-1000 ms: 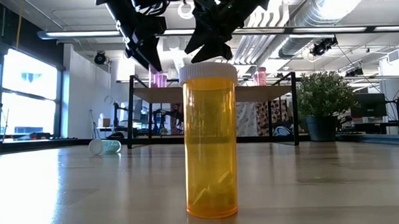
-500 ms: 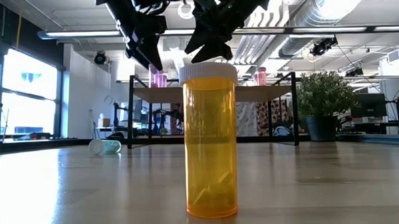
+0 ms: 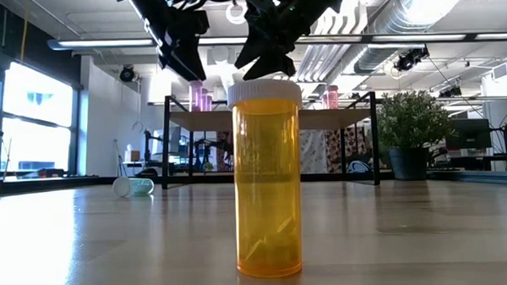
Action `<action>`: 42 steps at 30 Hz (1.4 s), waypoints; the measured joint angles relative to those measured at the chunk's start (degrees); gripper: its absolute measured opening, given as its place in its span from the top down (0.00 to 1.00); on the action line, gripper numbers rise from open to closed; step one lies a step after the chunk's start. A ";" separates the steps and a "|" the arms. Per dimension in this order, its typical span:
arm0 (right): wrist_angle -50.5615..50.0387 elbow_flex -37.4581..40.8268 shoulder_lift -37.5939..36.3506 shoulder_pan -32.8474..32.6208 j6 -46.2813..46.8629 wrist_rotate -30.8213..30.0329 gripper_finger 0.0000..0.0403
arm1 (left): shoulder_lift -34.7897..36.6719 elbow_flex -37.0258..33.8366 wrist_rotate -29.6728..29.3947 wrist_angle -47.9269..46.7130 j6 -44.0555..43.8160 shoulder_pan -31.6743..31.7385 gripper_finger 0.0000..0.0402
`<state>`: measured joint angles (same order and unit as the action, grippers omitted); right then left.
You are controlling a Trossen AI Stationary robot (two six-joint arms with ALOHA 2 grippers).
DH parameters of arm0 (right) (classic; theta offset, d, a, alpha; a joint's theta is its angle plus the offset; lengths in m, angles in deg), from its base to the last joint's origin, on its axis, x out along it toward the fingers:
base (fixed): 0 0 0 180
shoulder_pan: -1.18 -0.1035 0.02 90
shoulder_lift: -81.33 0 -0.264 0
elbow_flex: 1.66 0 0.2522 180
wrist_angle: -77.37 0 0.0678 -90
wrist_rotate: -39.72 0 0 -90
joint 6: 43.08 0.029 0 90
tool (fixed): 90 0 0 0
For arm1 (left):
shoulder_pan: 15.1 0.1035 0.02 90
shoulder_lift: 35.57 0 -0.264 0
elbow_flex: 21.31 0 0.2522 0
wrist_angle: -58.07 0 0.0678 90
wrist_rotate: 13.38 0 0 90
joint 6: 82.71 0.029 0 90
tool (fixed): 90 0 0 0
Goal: Pick and place medicine bottles onto shelf by color
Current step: Put the orange pill bottle on the shelf aligned with the orange pill bottles
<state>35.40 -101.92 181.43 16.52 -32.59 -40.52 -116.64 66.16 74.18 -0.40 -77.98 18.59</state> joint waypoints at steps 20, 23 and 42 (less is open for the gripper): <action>-9.54 -0.02 -8.83 -5.56 11.71 -2.05 0.53 | 6.51 8.96 5.87 -7.83 3.04 -5.94 0.40; -11.34 -0.02 -10.17 -8.27 16.38 -6.78 0.53 | 10.59 5.41 9.06 -6.65 1.83 -7.70 0.40; -34.47 -0.02 -10.60 -28.95 53.90 -12.57 0.53 | 26.20 -14.77 11.89 7.41 -3.08 -21.64 0.40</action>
<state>0.93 -101.94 170.83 -12.43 21.31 -53.09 -90.44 51.39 86.06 7.01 -81.05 -3.05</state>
